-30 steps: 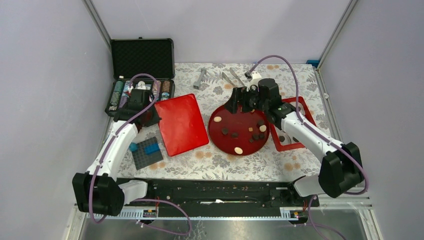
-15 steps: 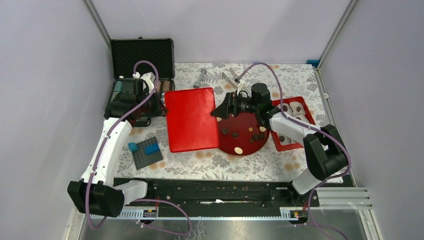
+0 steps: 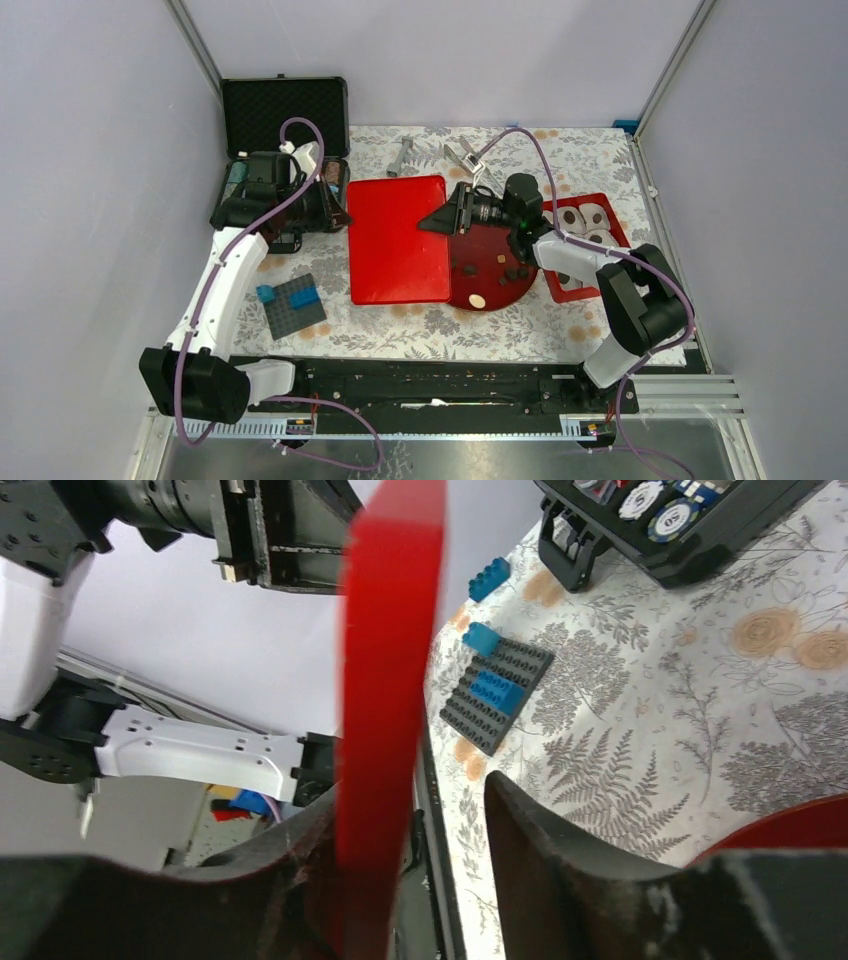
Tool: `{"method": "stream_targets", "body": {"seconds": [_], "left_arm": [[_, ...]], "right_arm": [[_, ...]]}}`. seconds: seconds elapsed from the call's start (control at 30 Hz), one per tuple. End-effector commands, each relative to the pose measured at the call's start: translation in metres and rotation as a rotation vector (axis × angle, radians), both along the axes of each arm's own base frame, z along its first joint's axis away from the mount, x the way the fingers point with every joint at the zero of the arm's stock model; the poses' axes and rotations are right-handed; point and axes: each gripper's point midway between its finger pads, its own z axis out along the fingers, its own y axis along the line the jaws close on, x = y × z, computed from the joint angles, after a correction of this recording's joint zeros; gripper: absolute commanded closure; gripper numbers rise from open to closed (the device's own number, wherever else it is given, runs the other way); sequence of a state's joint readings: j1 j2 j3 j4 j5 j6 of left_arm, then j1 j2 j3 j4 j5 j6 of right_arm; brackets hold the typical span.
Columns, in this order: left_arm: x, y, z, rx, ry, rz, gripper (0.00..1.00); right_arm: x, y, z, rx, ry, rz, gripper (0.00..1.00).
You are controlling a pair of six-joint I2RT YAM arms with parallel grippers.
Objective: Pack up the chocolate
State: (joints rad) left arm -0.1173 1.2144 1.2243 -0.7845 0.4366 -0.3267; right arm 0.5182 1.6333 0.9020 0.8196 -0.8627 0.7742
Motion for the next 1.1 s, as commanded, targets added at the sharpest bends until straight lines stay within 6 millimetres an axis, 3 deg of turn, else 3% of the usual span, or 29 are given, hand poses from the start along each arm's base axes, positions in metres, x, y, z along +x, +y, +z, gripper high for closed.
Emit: {"method": "stream_targets", "body": {"seconds": [0.0, 0.13, 0.23, 0.27, 0.33, 0.4, 0.53, 0.87, 1.07], "left_arm": [[0.013, -0.018, 0.035, -0.096, -0.109, -0.067, 1.0], [0.013, -0.021, 0.035, -0.106, -0.112, -0.086, 1.0], [0.013, -0.021, 0.038, -0.109, -0.118, -0.089, 0.99], [0.014, -0.021, 0.039, -0.11, -0.12, -0.088, 0.9], [0.015, -0.021, 0.044, -0.111, -0.129, -0.085, 0.55], [0.016, -0.021, 0.049, -0.11, -0.143, -0.081, 0.28], [0.023, -0.009, 0.06, -0.057, -0.182, -0.018, 0.06], [0.032, 0.015, 0.09, 0.036, -0.26, 0.1, 0.01], [0.036, 0.015, 0.09, 0.029, -0.258, 0.111, 0.01]], "right_arm": [[-0.014, 0.003, 0.02, 0.088, -0.003, 0.056, 0.55], [-0.016, 0.003, 0.017, 0.096, 0.026, 0.051, 0.83], [-0.015, 0.003, 0.016, 0.099, 0.037, 0.042, 0.93], [-0.015, 0.004, 0.016, 0.1, 0.04, 0.04, 0.94], [-0.013, 0.004, 0.018, 0.097, 0.041, 0.037, 0.97], [-0.011, 0.004, 0.018, 0.079, 0.048, 0.025, 0.99], [0.001, 0.001, 0.012, -0.017, 0.035, -0.049, 1.0], [0.038, -0.05, 0.012, -0.324, -0.121, -0.402, 1.0], [0.048, -0.09, 0.022, -0.46, -0.17, -0.593, 1.0]]}}
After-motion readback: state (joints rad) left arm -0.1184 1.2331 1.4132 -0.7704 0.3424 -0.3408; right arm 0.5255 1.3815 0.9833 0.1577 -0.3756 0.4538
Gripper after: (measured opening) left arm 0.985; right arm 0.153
